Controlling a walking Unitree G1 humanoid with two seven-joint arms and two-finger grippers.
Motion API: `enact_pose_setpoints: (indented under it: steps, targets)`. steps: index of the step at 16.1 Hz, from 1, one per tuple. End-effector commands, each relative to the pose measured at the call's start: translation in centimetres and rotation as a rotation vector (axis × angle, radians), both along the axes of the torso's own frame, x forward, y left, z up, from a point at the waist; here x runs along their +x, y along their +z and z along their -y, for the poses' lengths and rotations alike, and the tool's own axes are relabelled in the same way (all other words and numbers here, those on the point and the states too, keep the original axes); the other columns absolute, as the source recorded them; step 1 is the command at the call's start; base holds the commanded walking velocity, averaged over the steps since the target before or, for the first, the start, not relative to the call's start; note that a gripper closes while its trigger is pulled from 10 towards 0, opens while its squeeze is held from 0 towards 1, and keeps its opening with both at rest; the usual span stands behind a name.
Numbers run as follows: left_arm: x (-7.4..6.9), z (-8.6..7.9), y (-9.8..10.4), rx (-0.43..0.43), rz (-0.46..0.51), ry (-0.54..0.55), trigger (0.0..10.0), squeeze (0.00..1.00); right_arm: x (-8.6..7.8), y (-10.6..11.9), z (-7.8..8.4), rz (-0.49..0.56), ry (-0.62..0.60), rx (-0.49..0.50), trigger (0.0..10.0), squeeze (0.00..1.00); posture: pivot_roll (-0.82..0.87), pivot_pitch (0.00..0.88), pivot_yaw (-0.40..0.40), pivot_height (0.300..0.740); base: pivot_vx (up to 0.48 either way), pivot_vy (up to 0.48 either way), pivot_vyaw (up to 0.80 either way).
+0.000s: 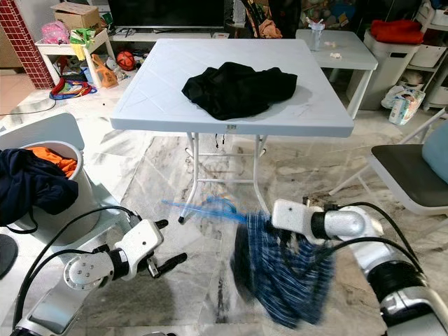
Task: Hang hanger
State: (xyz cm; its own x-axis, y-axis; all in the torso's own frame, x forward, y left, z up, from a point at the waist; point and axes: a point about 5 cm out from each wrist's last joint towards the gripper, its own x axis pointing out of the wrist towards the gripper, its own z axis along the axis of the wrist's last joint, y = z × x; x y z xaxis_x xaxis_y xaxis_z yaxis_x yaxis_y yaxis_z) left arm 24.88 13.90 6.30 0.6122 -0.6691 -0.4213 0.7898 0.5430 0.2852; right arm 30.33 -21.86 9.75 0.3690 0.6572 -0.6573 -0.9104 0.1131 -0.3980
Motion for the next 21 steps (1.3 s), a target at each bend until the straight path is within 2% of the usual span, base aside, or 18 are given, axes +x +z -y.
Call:
enact_pose_setpoints:
  steps: [1, 4, 6, 8, 9, 10, 11, 12, 15, 16, 18, 19, 21]
  targets:
    - [0.1, -0.1, 0.3, 0.015, 0.016, -0.039, 10.0, 0.00, 0.2, 1.3, 0.4, -0.014, 0.054, 0.004, 10.0, 0.00, -0.07, 0.000, 0.001, 0.740, 0.000, 0.000, 0.00]
    - [0.4, 0.0, 0.8, -0.010, 0.051, -0.067, 10.0, 0.00, -0.7, 2.0, 1.0, -0.145, 0.164, -0.003, 10.0, 0.00, -0.07, 0.000, 0.001, 0.740, 0.000, 0.000, 0.00]
    - [0.4, 0.4, 0.8, -0.035, 0.046, -0.100, 10.0, 0.00, -0.7, 2.6, 0.6, -0.169, 0.201, 0.034, 10.0, 0.00, -0.07, 0.000, 0.003, 0.740, 0.000, 0.000, 0.00]
    - [0.4, 1.0, 0.5, -0.057, 0.028, -0.121, 2.8, 0.00, -0.6, 2.8, 0.2, -0.177, 0.223, 0.050, 10.0, 0.00, -0.07, 0.000, 0.005, 0.740, 0.000, 0.000, 0.00]
    - [0.3, 1.2, 0.5, -0.062, 0.030, -0.129, 1.3, 0.00, -0.6, 2.9, 0.0, -0.170, 0.227, 0.056, 10.0, 0.00, -0.07, 0.000, 0.005, 0.740, 0.000, 0.000, 0.00]
    - [0.3, 1.5, 0.2, -0.065, 0.021, -0.144, 3.3, 0.00, -0.5, 3.0, -0.2, -0.166, 0.229, 0.070, 10.0, 0.00, -0.08, 0.000, 0.006, 0.740, 0.000, 0.000, 0.00]
    - [0.2, 2.0, 0.1, -0.058, 0.018, -0.171, 7.0, 0.00, -0.3, 3.0, -0.4, -0.148, 0.225, 0.077, 10.0, 0.00, -0.08, 0.000, 0.007, 0.740, 0.000, 0.000, 0.00]
    - [0.3, 2.2, 0.1, -0.054, 0.022, -0.180, 10.0, 0.00, -0.2, 3.0, -0.5, -0.135, 0.219, 0.076, 10.0, 0.00, -0.08, 0.000, 0.007, 0.740, 0.000, 0.000, 0.00]
    - [0.9, 2.5, 0.6, -0.045, 0.042, -0.190, 10.0, 0.00, 0.6, 2.4, -0.6, -0.083, 0.170, 0.021, 10.0, 0.00, -0.08, 0.000, 0.007, 0.740, 0.000, 0.000, 0.00]
    - [1.0, 2.5, 0.7, -0.057, 0.036, -0.178, 10.0, 1.00, 0.8, 2.3, -0.6, -0.070, 0.147, 0.010, 10.0, 0.00, -0.08, 0.000, 0.006, 0.740, 0.000, 0.000, 0.00]
    - [1.0, 2.4, 0.6, -0.064, 0.019, -0.169, 10.0, 1.00, 0.9, 2.2, -0.6, -0.062, 0.149, 0.002, 10.0, 0.00, -0.08, 0.000, 0.005, 0.740, 0.000, 0.000, 0.00]
    - [0.9, 2.3, 0.4, -0.056, 0.009, -0.180, 10.0, 1.00, 1.0, 2.4, -0.8, -0.064, 0.155, 0.028, 10.0, 0.00, -0.08, 0.000, 0.005, 0.740, 0.000, 0.000, 0.00]
    - [1.1, 2.1, 0.2, -0.022, 0.036, -0.163, 10.0, 1.00, 1.0, 2.7, -1.0, -0.082, 0.179, 0.053, 10.0, 0.00, -0.08, 0.000, 0.002, 0.740, 0.000, 0.000, 0.00]
